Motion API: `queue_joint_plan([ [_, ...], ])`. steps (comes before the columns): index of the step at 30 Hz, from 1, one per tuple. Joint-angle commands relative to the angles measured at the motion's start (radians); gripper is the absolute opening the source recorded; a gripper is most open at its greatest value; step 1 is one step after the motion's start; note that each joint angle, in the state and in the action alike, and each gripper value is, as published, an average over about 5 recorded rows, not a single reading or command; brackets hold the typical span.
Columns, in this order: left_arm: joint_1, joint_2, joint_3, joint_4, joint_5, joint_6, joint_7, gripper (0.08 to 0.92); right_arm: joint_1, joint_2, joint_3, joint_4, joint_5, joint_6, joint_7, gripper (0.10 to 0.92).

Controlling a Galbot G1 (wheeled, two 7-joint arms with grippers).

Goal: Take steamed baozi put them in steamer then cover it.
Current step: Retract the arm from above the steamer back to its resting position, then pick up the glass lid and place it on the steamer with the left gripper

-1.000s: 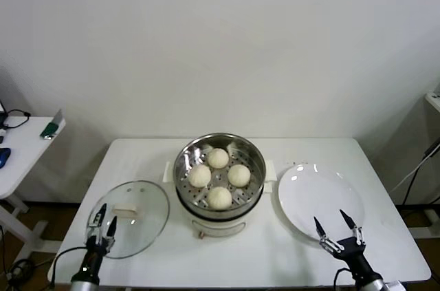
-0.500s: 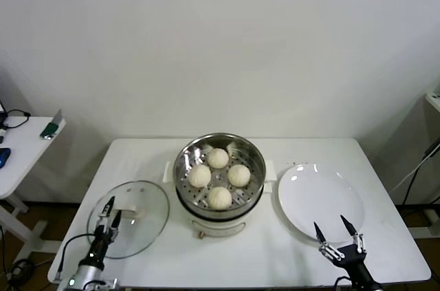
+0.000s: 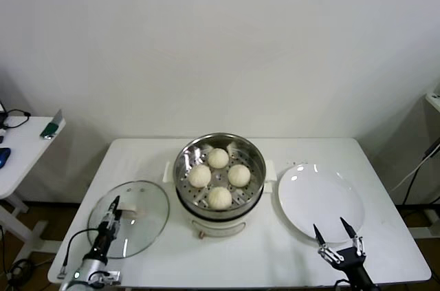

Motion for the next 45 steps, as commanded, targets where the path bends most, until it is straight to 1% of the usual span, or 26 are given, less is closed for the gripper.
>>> queue_joint_plan([
  [1,-0.020,-0.008,0.002,0.026,-0.003,-0.001,0.015,0.439,0.002,0.007,-0.002,-0.001,-0.010,0.002,0.001,0.823],
  [9,-0.015,-0.028,-0.018,-0.016,-0.053,-0.008,0.019,0.206,0.007,0.012,-0.004,-0.008,-0.013,0.002,0.004,0.823],
  [12,-0.011,-0.043,-0.029,-0.047,-0.083,-0.010,0.025,0.149,0.006,0.016,-0.006,-0.009,-0.014,0.003,0.003,0.823],
  [13,-0.009,-0.045,-0.032,-0.061,-0.090,-0.010,0.027,0.141,0.006,0.017,-0.006,-0.008,-0.015,0.003,0.003,0.823],
  [16,0.003,-0.039,-0.039,-0.125,-0.123,-0.002,0.045,0.140,0.005,0.017,-0.005,-0.008,-0.017,0.003,0.002,0.823],
  [18,0.018,-0.016,-0.047,-0.191,-0.161,0.016,0.078,0.140,0.004,0.014,-0.002,-0.006,-0.018,0.002,0.003,0.823],
  [21,0.043,0.047,-0.063,-0.305,-0.253,0.075,0.165,0.140,0.002,0.008,0.003,-0.004,-0.021,-0.001,0.006,0.823],
  [26,0.060,0.188,-0.081,-0.474,-0.404,0.267,0.368,0.140,0.001,-0.003,0.009,-0.009,-0.042,-0.007,0.021,0.823],
  [28,0.050,0.236,-0.083,-0.525,-0.428,0.342,0.417,0.140,0.001,-0.007,0.009,-0.011,-0.047,-0.009,0.023,0.823],
  [30,0.039,0.274,-0.082,-0.578,-0.435,0.386,0.458,0.140,0.001,-0.010,0.008,-0.014,-0.050,-0.009,0.023,0.823],
  [33,0.021,0.312,-0.068,-0.657,-0.436,0.428,0.509,0.140,-0.001,-0.013,0.007,-0.017,-0.050,-0.006,0.023,0.823],
  [36,-0.003,0.328,-0.030,-0.714,-0.435,0.469,0.527,0.140,-0.003,-0.016,0.006,-0.022,-0.048,0.000,0.023,0.823],
  [39,-0.035,0.328,0.044,-0.767,-0.427,0.525,0.539,0.140,-0.003,-0.019,0.006,-0.028,-0.046,0.009,0.022,0.823],
  [42,-0.084,0.309,0.157,-0.815,-0.393,0.593,0.567,0.140,0.001,-0.019,0.003,-0.031,-0.045,0.017,0.020,0.823],
  [45,-0.138,0.269,0.267,-0.838,-0.326,0.649,0.604,0.140,0.008,-0.016,-0.001,-0.031,-0.046,0.021,0.018,0.823],
])
